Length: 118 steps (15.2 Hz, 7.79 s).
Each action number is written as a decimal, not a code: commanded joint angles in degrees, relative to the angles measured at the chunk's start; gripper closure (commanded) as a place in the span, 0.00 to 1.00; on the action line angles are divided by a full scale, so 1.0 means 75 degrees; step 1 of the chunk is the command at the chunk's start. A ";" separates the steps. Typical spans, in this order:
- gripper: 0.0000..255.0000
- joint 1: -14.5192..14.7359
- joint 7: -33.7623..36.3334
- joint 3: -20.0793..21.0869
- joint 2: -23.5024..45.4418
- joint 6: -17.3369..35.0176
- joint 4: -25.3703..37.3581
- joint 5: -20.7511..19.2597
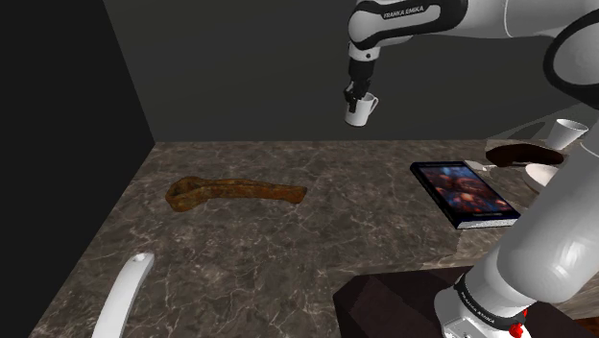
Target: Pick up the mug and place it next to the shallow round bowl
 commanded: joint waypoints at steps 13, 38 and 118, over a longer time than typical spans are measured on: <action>1.00 -0.0791 -0.1317 -0.0831 -0.3064 0.0337 -0.3257 -0.0667; 1.00 -0.2992 -0.5059 -0.3563 -0.6242 -0.0481 -0.4883 -0.2929; 0.00 -0.1195 -0.9656 -1.0635 -0.5192 0.1313 -0.2423 -0.4707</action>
